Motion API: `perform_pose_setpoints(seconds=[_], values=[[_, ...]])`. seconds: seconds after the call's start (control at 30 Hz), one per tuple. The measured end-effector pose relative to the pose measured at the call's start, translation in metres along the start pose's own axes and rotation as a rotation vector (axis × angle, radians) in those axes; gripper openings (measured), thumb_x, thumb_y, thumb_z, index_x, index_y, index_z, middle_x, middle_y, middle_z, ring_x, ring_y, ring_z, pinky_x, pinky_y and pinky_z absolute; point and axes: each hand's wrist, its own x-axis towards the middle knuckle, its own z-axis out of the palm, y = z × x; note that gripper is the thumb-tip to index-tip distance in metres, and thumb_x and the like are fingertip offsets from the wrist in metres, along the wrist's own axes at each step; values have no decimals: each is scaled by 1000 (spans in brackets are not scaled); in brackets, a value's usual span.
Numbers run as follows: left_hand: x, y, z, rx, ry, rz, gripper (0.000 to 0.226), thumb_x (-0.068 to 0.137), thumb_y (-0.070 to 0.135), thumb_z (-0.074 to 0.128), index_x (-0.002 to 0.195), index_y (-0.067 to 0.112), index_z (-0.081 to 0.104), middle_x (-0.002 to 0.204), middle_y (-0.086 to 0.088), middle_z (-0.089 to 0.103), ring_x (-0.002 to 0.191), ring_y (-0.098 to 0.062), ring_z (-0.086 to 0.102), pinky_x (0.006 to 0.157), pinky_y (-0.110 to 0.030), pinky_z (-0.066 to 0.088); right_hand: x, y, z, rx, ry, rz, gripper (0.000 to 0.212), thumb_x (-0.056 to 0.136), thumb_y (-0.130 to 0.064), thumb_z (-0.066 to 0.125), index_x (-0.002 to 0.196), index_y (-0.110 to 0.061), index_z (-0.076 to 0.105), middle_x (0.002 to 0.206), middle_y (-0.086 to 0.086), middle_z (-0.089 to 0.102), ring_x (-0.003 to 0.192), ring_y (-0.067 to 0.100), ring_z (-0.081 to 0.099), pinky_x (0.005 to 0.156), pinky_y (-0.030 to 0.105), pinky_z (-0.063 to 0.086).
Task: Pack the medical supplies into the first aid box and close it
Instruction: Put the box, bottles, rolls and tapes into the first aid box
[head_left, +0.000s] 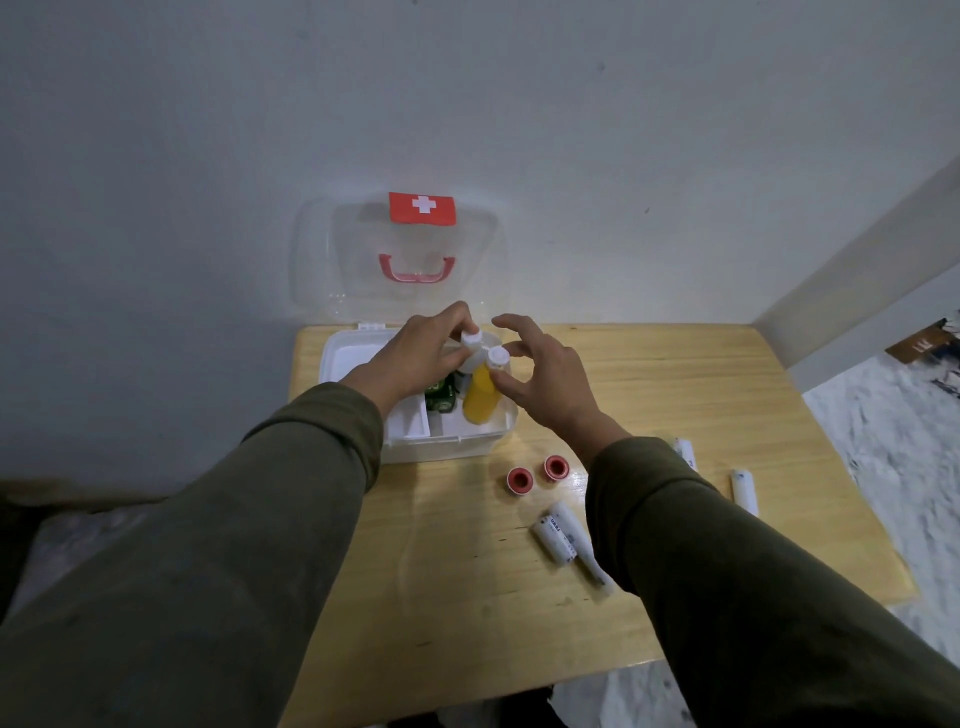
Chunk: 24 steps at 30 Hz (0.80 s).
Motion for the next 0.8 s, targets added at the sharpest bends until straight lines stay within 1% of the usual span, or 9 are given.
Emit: perform_pose_setpoints(seconds=[0.07, 0.23, 0.37, 0.47, 0.6, 0.7, 0.8], values=[[0, -1, 1, -1, 7, 1, 16, 91, 18, 58, 104, 18, 48, 115, -12, 63, 102, -26, 60, 78, -27, 43, 0, 3, 3, -13, -7, -18, 53, 80, -23, 67, 129, -26, 46, 102, -3, 70, 99, 24, 61, 81, 34, 48], [0, 0, 3, -38, 12, 14, 14, 91, 18, 57, 103, 18, 52, 108, -8, 64, 93, -21, 57, 74, -25, 40, -3, 9, 9, -50, -5, -77, 52, 81, -24, 66, 129, -25, 48, 100, 0, 71, 92, 24, 58, 74, 31, 42], [-1, 0, 5, -107, 31, 1, 16, 90, 16, 59, 106, 18, 56, 112, -6, 65, 102, -18, 59, 82, -25, 43, -4, 9, 10, -61, 9, -79, 54, 80, -25, 66, 130, -26, 47, 98, 0, 71, 91, 23, 57, 73, 29, 40], [-1, 0, 5, -137, 30, -19, 21, 89, 13, 61, 109, 19, 58, 115, -5, 65, 104, -15, 58, 87, -23, 43, -5, 9, 8, -53, -13, -56, 58, 78, -26, 69, 131, -26, 44, 98, 1, 70, 94, 24, 57, 76, 31, 41], [1, 3, 1, -133, 67, -31, 25, 88, 13, 61, 111, 21, 58, 116, -4, 66, 107, -16, 59, 92, -25, 44, -8, 10, -4, -22, -59, -9, 73, 69, -30, 80, 131, -27, 42, 101, 0, 67, 101, 24, 57, 84, 37, 44], [7, 16, -3, -97, 141, -9, 25, 89, 14, 61, 113, 19, 57, 115, -3, 65, 106, -14, 59, 94, -26, 43, -12, 16, -20, 6, 9, 25, 74, 70, -30, 80, 133, -25, 41, 105, 3, 65, 100, 21, 57, 84, 32, 44], [14, 39, 0, -69, 167, 52, 26, 89, 15, 61, 115, 17, 55, 114, -2, 65, 107, -15, 59, 95, -28, 45, -22, 30, -41, 7, 64, 76, 70, 73, -28, 78, 133, -26, 41, 103, 3, 64, 95, 18, 57, 80, 28, 44]])
